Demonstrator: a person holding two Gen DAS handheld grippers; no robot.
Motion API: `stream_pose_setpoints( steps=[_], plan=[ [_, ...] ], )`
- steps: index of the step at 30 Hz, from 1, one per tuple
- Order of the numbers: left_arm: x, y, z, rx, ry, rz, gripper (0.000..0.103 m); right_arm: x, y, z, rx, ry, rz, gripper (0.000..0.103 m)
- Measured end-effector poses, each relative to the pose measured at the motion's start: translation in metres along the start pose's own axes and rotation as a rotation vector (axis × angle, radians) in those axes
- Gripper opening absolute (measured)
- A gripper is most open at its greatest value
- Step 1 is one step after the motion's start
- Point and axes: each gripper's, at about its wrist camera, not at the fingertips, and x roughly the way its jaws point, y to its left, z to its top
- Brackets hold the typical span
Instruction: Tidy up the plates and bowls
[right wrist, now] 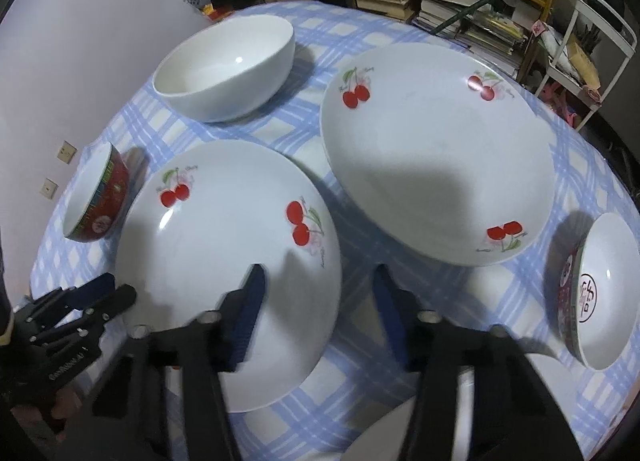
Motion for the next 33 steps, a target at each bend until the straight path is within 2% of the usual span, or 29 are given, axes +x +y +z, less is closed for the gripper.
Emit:
stream_pose_setpoints(
  steps=[1, 4, 10, 14, 18, 23, 29, 33],
  plan=[
    [0.000, -0.001, 0.001, 0.006, -0.002, -0.012, 0.020, 0.002, 0.001, 0.001, -0.007, 0.007, -0.007, 0.021],
    [-0.001, -0.006, 0.007, 0.013, -0.018, -0.021, 0.010, 0.007, 0.003, 0.003, -0.033, 0.029, -0.040, 0.015],
    [0.005, -0.002, 0.016, -0.013, -0.002, -0.029, 0.009, 0.010, 0.001, 0.011, -0.028, 0.033, -0.047, 0.013],
    [0.006, -0.011, 0.017, 0.023, -0.011, 0.017, 0.010, 0.014, 0.005, 0.016, -0.039, 0.034, -0.072, 0.014],
    [0.004, -0.013, 0.013, 0.039, -0.020, 0.033, 0.010, 0.013, 0.008, 0.014, -0.071, 0.032, -0.095, 0.014],
    [-0.001, -0.011, 0.010, 0.021, -0.001, 0.006, 0.009, 0.007, 0.001, 0.008, -0.028, 0.025, -0.070, 0.014],
    [-0.007, -0.014, 0.001, 0.052, 0.019, 0.012, 0.009, -0.001, -0.001, -0.009, -0.008, 0.022, -0.052, 0.014],
    [-0.008, -0.017, -0.003, 0.114, 0.031, 0.024, 0.010, -0.008, -0.003, -0.022, 0.020, 0.015, -0.025, 0.014]
  ],
)
